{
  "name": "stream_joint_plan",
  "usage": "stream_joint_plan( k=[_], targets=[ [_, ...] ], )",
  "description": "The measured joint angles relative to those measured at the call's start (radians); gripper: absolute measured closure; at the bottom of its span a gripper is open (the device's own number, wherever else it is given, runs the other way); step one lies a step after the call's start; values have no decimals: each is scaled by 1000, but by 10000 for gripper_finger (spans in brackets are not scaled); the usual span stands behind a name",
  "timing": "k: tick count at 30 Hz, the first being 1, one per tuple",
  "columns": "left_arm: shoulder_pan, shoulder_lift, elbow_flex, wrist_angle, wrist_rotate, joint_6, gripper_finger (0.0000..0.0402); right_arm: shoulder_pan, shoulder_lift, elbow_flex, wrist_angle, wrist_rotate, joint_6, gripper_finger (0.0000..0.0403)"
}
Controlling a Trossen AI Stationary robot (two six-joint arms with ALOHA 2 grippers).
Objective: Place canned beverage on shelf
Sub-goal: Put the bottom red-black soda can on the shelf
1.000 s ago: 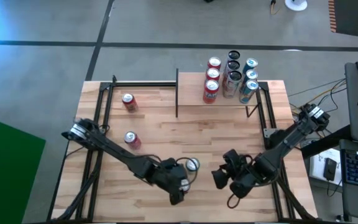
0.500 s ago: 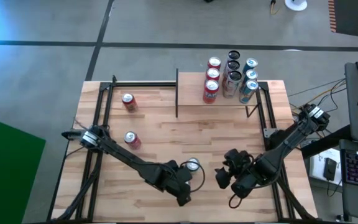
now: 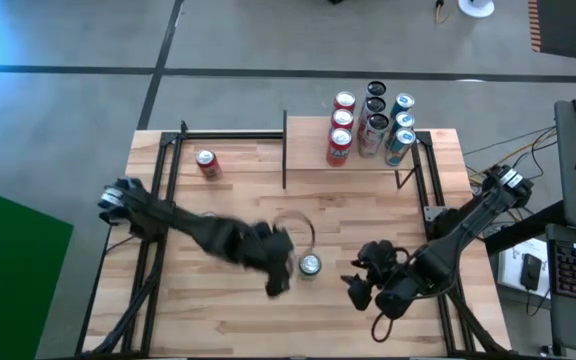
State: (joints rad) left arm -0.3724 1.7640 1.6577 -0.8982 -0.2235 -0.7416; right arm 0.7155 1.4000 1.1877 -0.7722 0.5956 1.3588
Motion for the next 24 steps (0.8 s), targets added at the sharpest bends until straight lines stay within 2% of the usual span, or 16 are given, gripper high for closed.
stream_joint_plan(
  k=[6,12,16,20,24],
  targets=[
    [189,-112,1,-58,-30,107,103,-7,-21,1,-4,44,-59,156],
    [432,-129,25,-53,50,301,103,-13,-25,-1,-8,44,-25,156],
    [586,-111,84,-39,65,434,102,-18,-25,-5,-17,43,9,156],
    [730,-50,160,-25,157,530,102,-34,-27,-5,-95,47,110,156],
    [817,36,258,-29,194,609,102,-58,-36,-5,-212,49,201,156]
  ],
)
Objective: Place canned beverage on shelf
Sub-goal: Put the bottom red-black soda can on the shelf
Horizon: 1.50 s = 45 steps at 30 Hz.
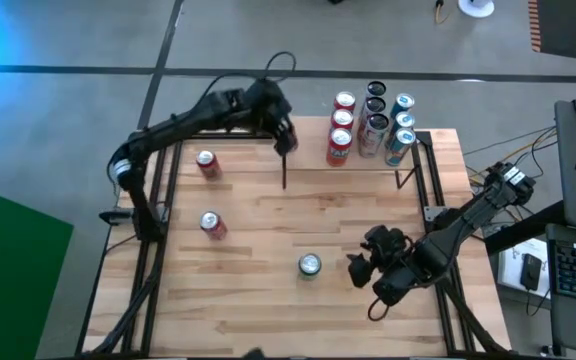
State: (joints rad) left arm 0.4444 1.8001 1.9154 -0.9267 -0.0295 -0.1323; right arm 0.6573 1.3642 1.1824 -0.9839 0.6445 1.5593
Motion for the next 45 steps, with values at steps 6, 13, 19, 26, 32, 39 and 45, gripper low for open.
stream_joint_plan(
  k=[6,13,19,26,32,39,45],
  targets=[
    [77,182,266,-81,50,97,101,-38,-34,0,-110,8,91,156],
    [141,288,322,-16,132,74,101,-79,-70,-9,-164,31,121,156],
    [168,282,268,1,133,63,101,-82,-73,-13,-164,37,144,156],
    [168,282,275,7,126,68,91,-82,-74,-14,-165,37,144,156],
    [167,283,276,27,156,75,53,-82,-74,-14,-155,36,144,156],
    [162,286,276,43,205,80,44,-82,-74,-14,-154,31,141,156],
    [158,279,292,15,218,59,43,-81,-74,-14,-139,5,127,156]
  ],
)
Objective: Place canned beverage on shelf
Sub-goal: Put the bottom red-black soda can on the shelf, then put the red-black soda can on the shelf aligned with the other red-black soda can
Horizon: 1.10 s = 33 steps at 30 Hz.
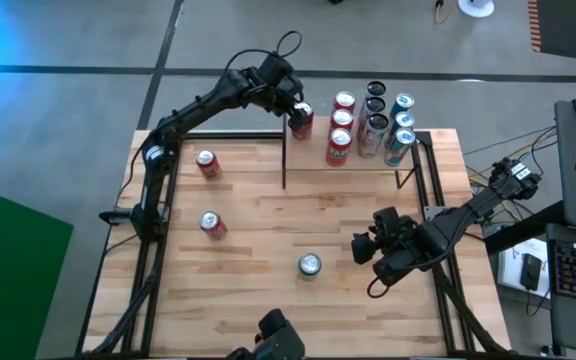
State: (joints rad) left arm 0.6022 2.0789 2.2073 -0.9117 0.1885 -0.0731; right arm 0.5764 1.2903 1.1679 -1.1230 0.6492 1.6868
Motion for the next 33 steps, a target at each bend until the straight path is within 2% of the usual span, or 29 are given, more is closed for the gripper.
stream_joint_plan(
  k=[4,10,12,21,25,30,33],
  targets=[
    [-13,0,51,-63,38,-5,43,6,0,0,1,-2,3,156],
    [-28,-4,149,-169,40,19,43,6,0,0,1,-2,-2,156],
    [-28,-21,140,-168,35,13,43,6,0,0,1,-2,-5,156],
    [-28,-119,96,-379,-137,34,61,17,0,0,1,-2,-26,156],
    [-28,-255,-84,-373,-177,19,73,33,0,-1,1,0,-29,156],
    [-26,-520,-526,-166,-209,-102,79,58,0,-11,1,6,-21,156],
    [-26,-669,-753,-79,-265,-177,80,61,0,-20,1,7,-22,156]
  ],
)
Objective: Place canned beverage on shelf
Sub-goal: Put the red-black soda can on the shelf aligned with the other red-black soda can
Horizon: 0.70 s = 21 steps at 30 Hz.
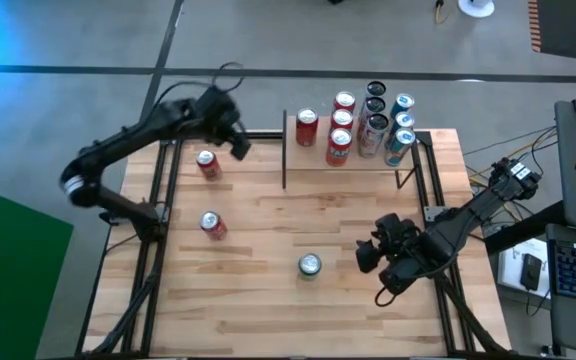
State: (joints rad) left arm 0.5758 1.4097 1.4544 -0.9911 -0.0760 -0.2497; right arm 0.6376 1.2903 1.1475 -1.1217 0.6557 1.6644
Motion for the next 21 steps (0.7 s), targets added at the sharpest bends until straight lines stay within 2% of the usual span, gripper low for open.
stream_joint_plan(
  k=[5,9,15,21],
  targets=[
    [16,-140,-225,22,-138,-24,80,-7,0,-15,-1,-1,-38,156],
    [90,-173,-316,17,-133,-104,72,-23,0,-15,1,-38,-78,156],
    [188,-180,-395,7,-117,-153,42,-22,0,-16,13,-55,-46,156],
    [212,-158,-399,5,-109,-170,14,-23,0,-16,50,-55,-42,156]
  ],
)
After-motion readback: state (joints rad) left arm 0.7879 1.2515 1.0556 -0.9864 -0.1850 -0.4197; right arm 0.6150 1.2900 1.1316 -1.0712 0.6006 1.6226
